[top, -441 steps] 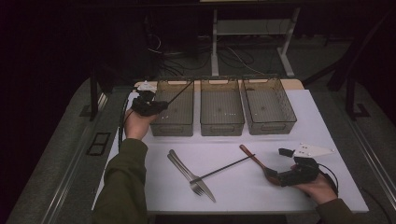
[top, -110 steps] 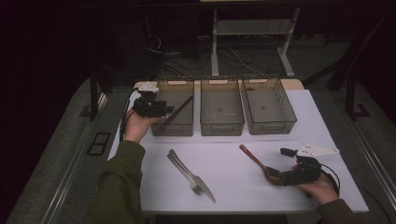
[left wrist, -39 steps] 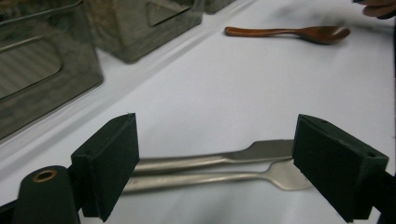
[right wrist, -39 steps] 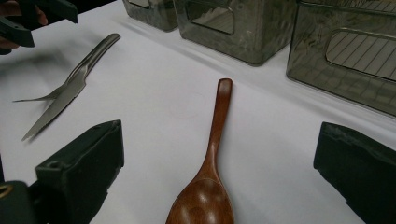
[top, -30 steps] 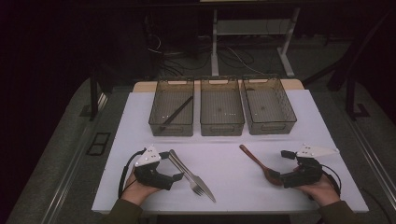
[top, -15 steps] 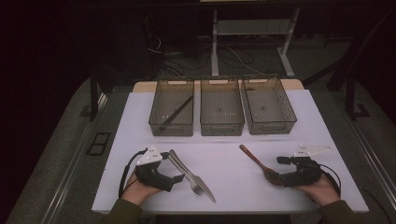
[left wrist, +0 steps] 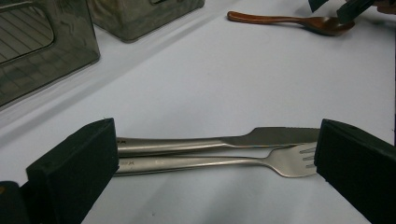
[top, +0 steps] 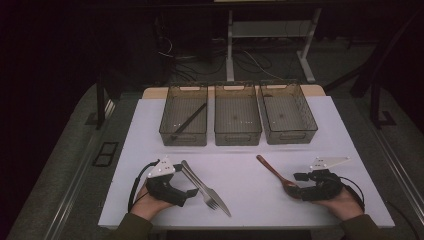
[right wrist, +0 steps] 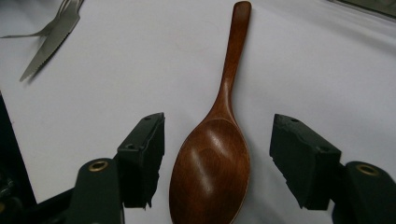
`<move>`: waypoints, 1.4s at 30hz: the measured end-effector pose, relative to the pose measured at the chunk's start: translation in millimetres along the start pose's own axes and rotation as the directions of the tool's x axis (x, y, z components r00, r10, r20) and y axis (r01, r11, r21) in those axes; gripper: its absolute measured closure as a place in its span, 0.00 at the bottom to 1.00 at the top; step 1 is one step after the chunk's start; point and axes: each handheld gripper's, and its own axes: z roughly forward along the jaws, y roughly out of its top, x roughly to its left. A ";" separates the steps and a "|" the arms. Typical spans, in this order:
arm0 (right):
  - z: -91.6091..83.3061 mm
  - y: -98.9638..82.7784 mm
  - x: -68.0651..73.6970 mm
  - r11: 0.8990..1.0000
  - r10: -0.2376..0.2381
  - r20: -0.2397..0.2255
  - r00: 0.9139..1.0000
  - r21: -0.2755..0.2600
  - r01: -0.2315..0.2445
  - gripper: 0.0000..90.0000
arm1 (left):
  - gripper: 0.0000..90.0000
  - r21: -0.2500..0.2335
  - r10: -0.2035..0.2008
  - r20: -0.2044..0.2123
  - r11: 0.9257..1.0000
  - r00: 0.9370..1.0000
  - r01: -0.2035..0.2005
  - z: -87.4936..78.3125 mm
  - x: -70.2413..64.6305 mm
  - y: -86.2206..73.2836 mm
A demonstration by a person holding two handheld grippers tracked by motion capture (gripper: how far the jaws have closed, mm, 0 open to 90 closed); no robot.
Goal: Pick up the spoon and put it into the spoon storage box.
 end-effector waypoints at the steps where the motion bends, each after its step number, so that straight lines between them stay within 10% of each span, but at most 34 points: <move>1: 0.3 -0.1 0.0 1.000 -0.003 0.000 1.000 0.003 0.003 0.40 | 0.00 0.001 0.001 0.000 1.000 1.000 -0.001 0.1 0.0 0.0; 42: 10.7 0.5 16.0 0.986 -0.124 0.029 0.992 0.113 0.120 0.54 | 0.00 0.021 0.008 0.022 1.000 1.000 -0.008 4.0 -1.5 -0.7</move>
